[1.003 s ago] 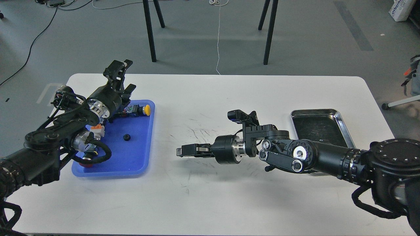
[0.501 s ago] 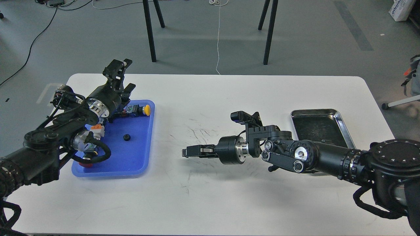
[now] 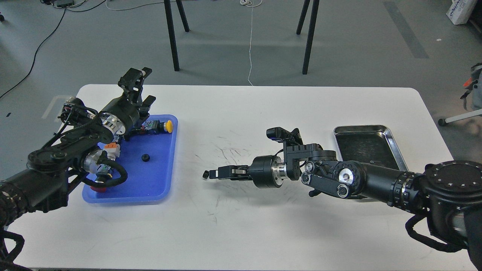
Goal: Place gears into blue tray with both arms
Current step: 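Lower the right gripper near the table center and release the gear, then raise the right arm away and swing the left gripper toward the gear, then lower the left gripper over the small black gear on the table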
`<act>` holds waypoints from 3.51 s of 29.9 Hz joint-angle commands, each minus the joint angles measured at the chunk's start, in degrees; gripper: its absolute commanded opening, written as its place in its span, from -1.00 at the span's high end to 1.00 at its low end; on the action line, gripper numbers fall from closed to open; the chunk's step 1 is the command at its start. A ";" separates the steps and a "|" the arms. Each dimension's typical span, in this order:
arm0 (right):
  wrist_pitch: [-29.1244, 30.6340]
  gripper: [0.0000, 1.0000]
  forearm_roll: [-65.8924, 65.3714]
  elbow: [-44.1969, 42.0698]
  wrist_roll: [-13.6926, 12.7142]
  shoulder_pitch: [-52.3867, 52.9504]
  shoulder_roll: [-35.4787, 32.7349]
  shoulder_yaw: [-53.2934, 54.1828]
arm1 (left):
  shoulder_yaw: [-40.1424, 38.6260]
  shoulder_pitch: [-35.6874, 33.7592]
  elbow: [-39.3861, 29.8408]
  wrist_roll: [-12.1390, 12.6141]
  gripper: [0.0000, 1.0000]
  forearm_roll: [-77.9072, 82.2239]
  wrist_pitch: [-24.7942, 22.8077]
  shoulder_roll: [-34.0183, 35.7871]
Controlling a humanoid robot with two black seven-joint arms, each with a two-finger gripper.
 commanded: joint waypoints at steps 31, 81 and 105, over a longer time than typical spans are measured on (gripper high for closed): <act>-9.59 -0.94 20.34 -6.53 0.00 3.46 -6.40 31.90 | 0.17 -1.49 -0.97 0.00 -0.99 25.21 0.15 -0.20; -0.71 -0.95 32.49 2.01 0.00 7.34 -38.58 21.27 | 21.53 -3.34 -4.48 0.00 -0.62 86.66 21.60 -5.39; -0.71 -0.95 32.31 1.92 0.00 6.98 -38.50 18.46 | 25.49 -3.69 -4.57 0.00 0.00 87.63 24.24 -3.01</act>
